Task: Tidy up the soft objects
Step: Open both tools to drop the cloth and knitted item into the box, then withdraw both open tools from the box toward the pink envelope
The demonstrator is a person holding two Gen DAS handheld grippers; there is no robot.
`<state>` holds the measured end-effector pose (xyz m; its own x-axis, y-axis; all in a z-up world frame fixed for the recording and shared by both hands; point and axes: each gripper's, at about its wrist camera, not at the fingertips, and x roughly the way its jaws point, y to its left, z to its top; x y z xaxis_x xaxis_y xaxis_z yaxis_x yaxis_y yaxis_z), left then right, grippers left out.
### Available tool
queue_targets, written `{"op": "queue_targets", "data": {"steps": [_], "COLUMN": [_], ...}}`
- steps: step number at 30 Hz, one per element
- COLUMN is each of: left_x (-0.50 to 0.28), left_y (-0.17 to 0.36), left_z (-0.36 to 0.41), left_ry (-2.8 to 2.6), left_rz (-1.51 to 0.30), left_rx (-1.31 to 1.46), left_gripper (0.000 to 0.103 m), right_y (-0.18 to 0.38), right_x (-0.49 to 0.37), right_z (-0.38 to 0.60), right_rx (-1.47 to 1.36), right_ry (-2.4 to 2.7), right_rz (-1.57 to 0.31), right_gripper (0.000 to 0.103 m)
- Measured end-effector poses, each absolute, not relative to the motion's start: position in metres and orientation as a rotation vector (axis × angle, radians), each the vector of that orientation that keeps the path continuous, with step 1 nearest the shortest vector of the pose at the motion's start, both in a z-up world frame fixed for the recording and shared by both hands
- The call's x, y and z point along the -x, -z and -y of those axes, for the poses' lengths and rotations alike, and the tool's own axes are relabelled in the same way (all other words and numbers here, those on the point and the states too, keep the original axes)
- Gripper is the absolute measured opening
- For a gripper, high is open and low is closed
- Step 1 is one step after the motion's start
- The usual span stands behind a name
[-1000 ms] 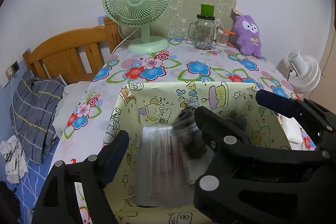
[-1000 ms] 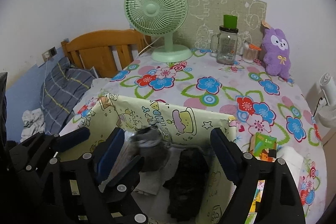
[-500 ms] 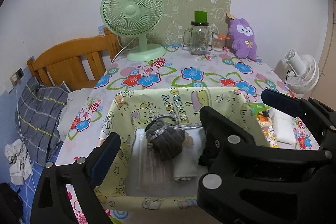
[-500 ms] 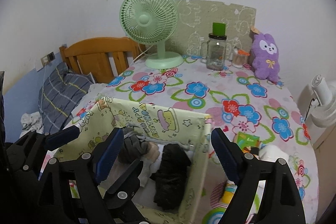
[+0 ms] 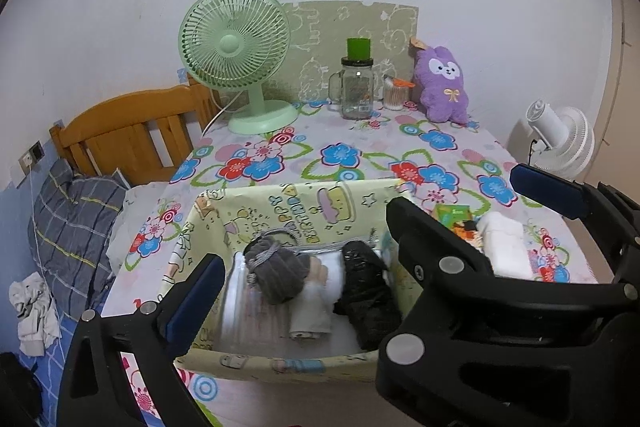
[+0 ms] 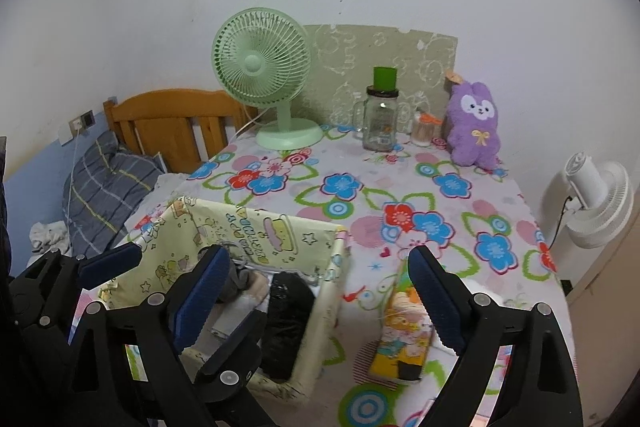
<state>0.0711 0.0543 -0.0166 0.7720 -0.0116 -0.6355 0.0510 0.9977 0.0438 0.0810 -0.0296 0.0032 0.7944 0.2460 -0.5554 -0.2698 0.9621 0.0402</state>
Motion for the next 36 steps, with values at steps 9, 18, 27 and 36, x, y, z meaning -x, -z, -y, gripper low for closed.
{"op": "queue_targets", "data": {"steps": [9,18,27,36], "left_x": [-0.058,-0.048,-0.038,-0.032], "left_y": [0.007,0.005,0.002,0.01], "left_z": [-0.033,-0.011,0.012,0.035], "left_ry": [0.042,0.059,0.092,0.125], "left_rz": [-0.658,-0.651,-0.625,-0.639], "left_rx": [-0.076,-0.085,-0.093,-0.093], "left_gripper": [0.102,0.102,0.102,0.102], "right_y": [-0.013,-0.015,-0.019,-0.012], "right_x": [-0.065,-0.051,-0.038,-0.028], "right_z": [0.053,0.076,0.1,0.123], "right_rx": [0.035,0.029,0.034,0.029], "right_ry": [-0.253,-0.231,-0.195,-0.181], "right_rz": [-0.556,-0.542,-0.519,-0.52], "right_gripper": [0.096,0.096,0.097,0.097]}}
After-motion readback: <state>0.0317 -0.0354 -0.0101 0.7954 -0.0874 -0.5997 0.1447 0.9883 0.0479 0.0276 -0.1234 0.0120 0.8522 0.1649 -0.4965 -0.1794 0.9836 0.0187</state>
